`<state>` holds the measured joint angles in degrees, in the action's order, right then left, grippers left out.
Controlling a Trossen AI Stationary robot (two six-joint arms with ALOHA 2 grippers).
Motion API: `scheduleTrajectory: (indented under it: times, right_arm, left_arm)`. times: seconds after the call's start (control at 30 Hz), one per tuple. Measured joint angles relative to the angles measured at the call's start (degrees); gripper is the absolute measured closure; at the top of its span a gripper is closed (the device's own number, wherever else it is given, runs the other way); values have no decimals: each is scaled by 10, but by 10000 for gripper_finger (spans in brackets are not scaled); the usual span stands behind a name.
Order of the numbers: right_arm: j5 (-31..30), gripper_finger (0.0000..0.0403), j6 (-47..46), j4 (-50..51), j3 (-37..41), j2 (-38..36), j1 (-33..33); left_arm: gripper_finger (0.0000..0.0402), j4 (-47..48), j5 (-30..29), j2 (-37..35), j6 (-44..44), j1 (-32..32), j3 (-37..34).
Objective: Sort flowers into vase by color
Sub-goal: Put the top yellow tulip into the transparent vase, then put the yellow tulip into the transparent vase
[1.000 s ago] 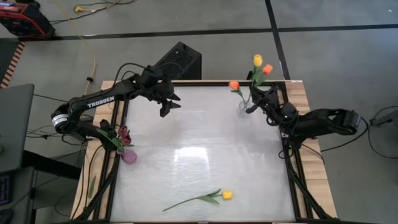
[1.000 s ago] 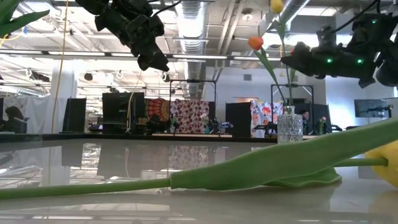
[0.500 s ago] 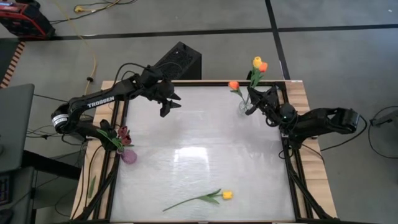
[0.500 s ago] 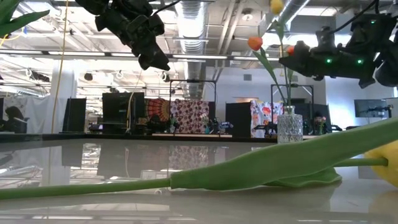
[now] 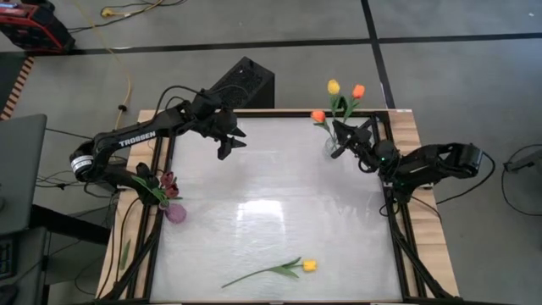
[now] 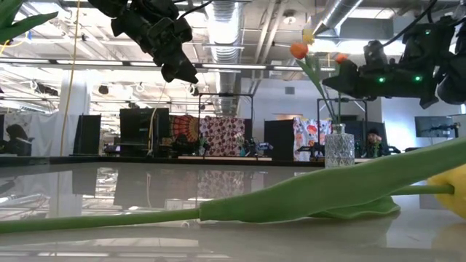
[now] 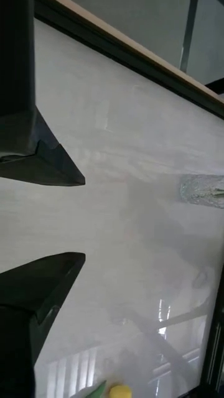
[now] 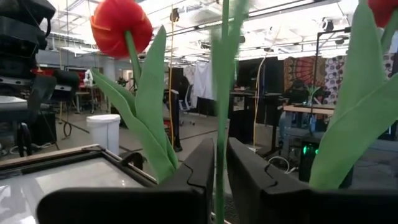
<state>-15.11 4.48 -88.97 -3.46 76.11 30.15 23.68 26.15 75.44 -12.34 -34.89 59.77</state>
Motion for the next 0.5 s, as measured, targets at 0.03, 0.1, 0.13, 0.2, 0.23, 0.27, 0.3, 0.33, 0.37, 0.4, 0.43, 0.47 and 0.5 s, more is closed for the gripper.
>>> scheduleTrajectory:
  times: [0.03, 0.1, 0.13, 0.2, 0.23, 0.27, 0.3, 0.33, 0.37, 0.4, 0.43, 0.47, 0.5]
  right_arm:
    - [0, 330, 1, 0, 0, -1, 0]
    - [0, 326, 5, 1, 0, -7, 0]
    - [0, 324, 12, 2, 0, -11, 0]
    - [0, 320, 20, 2, 0, -16, -2]
    - [0, 317, 20, 4, 0, -19, -2]
    - [0, 314, 22, 6, 0, -23, -2]
    - [0, 311, 28, 9, 0, -27, -2]
    - [0, 306, 35, 12, 0, -32, -2]
    - [0, 301, 42, 16, 0, -39, -2]
    - [0, 296, 45, 21, 0, -45, -2]
    - [0, 291, 46, 24, 0, -50, -2]
    - [0, 285, 46, 29, 0, -58, -2]
    - [0, 279, 46, 34, 0, -67, -2]
  left_arm:
    - [229, 0, 0, 0, 0, 0, 0]
    - [229, 0, 0, 0, 0, 0, 0]
    - [229, 0, 0, 0, 0, 0, 0]
    - [229, 3, 0, 0, 0, 0, 0]
    - [229, 6, 0, 0, -2, 0, 0]
    - [229, 9, 0, 0, -4, 0, 0]
    - [229, 13, 0, 0, -5, 0, 0]
    - [229, 16, 0, 0, -5, 0, 0]
    - [229, 17, 0, 0, -5, 0, 0]
    - [229, 19, 0, 0, -5, 0, 0]
    - [229, 21, 0, 0, -5, 0, 0]
    - [229, 23, 0, 0, -5, 0, 0]
    - [229, 26, 0, 0, -5, 0, 0]
